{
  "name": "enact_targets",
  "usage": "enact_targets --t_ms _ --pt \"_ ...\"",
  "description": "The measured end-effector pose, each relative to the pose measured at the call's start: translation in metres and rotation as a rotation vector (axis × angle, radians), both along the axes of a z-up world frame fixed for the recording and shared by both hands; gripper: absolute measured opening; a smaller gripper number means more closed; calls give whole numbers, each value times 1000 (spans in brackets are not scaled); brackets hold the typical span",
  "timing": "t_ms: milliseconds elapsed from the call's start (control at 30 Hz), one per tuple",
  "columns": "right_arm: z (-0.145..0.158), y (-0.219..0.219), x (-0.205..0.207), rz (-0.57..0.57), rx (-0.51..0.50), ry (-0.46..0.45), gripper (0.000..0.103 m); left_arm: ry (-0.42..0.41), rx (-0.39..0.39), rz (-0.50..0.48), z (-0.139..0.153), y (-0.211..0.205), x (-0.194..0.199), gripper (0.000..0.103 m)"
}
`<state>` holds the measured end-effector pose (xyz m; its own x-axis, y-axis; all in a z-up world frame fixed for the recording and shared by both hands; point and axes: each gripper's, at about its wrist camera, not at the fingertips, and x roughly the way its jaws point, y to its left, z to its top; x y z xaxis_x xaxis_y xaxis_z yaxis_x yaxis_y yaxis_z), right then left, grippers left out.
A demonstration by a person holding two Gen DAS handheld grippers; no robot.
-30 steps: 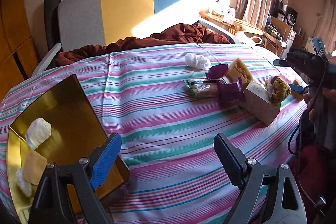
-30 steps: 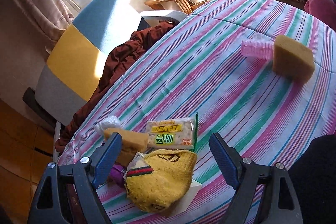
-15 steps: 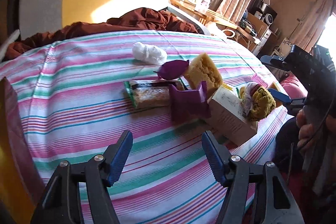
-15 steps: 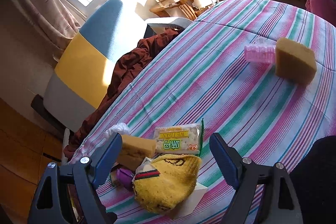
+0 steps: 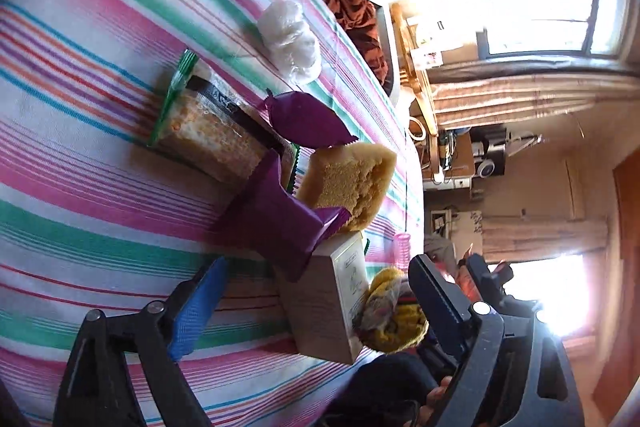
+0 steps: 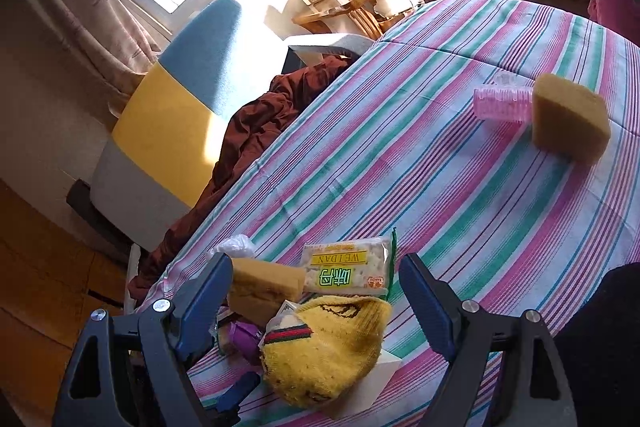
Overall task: Organize objects
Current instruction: 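Move both tools back toward the remaining pile of items, then grasp the purple snack packet with left while right grasps the yellow knitted bundle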
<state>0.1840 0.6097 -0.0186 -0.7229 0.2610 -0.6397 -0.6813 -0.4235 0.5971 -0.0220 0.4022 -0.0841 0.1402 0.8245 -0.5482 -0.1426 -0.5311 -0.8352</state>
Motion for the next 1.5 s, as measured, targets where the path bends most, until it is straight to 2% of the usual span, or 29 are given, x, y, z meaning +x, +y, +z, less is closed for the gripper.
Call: enact_targets --t_ms 167,233,300,367,433,600,733,867,933,1000,1033,1100,1267,1367,1500 --pt "1 0 -2 13 1 3 87 -68 -46 87 -11 10 -13 89" --pt "0 0 -2 13 2 0 87 -75 -71 103 -16 12 -16 77" --pt "0 0 -2 13 0 2 87 -18 -124 68 -13 17 -15 54" --pt "0 0 -2 11 1 2 87 6 -145 55 -15 16 -14 48" --pt "0 0 -1 9 1 1 87 59 -155 9 -15 16 -12 45" --pt "0 0 0 2 -3 -2 87 334 -231 -155 7 16 3 34" --pt "-1 2 0 -4 -9 -9 87 469 -273 -232 16 6 8 34" --pt "-4 4 2 -17 -27 -6 87 528 -276 -266 20 -7 12 35" --pt "-4 5 4 -24 -33 0 87 536 -282 -280 18 -3 15 42" --pt "-4 6 6 -31 -36 6 87 530 -284 -290 15 0 19 68" --pt "-4 6 6 -33 -39 7 87 549 -288 -298 16 9 20 71" --pt "-5 7 6 -35 -41 10 87 608 -318 -313 17 17 27 71" --pt "-5 8 8 -46 -48 22 87 701 -330 -355 21 26 33 71" --pt "-5 10 14 -70 -55 44 87 718 -317 -373 26 24 39 73" --pt "-6 11 14 -75 -61 45 87 734 -364 -394 20 33 48 72"
